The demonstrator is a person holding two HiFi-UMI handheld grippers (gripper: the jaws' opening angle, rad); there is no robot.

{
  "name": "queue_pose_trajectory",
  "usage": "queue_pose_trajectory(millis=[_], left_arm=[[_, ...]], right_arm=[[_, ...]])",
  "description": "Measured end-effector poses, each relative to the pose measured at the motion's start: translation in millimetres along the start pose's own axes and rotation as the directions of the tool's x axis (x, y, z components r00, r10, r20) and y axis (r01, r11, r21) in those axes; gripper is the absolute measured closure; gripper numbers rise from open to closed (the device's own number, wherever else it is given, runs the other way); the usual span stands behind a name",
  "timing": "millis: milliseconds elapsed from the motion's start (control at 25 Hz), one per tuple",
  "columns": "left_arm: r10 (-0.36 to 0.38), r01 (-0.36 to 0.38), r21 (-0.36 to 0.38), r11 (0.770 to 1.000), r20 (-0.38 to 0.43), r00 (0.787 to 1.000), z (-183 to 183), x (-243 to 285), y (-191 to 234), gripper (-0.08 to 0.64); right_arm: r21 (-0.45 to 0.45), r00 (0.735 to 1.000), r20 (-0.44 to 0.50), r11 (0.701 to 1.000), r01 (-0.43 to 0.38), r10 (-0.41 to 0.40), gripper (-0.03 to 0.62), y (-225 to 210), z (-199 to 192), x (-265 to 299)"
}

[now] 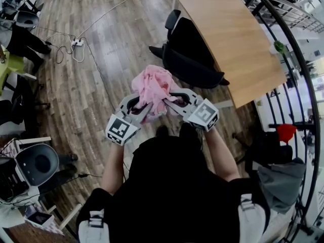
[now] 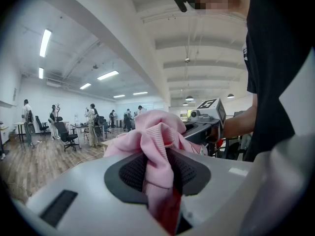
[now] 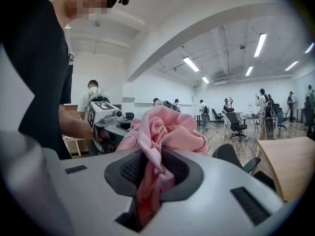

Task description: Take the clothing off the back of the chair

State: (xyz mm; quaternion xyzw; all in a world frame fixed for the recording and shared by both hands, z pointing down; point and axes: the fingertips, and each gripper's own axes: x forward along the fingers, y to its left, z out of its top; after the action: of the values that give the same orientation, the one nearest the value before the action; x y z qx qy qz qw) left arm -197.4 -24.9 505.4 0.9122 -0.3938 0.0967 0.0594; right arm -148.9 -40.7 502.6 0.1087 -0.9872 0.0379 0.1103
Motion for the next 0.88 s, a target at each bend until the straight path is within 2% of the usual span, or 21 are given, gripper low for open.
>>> queue_pose_trajectory(millis=[440,560,880], left_arm=[[0.004,-0.004,0.037,0.999,-0.003,1.000,0.1,8.4,0.1,0.449],[0.009,-0.009,0.010,1.000,-0.016,1.000,-3.2,9.3,-0.5,0.449],[0.003,-0.002,0.007,1.000,-0.027,1.000,-6.7,11.2,1.2,0.449]], right_arm=[[0.017,1.000,-0.007,1.000,-0.005,0.005,0.540,-3.7,-9.9,-1.8],[0.016,1.000,-0.006,1.000,-0.009,0.009,0.540,-5.0,-10.2,-2.1],[0.025,1.000,-0.001,1.000,-0.004,0.004,0.540,-6.0,-11.6,0.0]])
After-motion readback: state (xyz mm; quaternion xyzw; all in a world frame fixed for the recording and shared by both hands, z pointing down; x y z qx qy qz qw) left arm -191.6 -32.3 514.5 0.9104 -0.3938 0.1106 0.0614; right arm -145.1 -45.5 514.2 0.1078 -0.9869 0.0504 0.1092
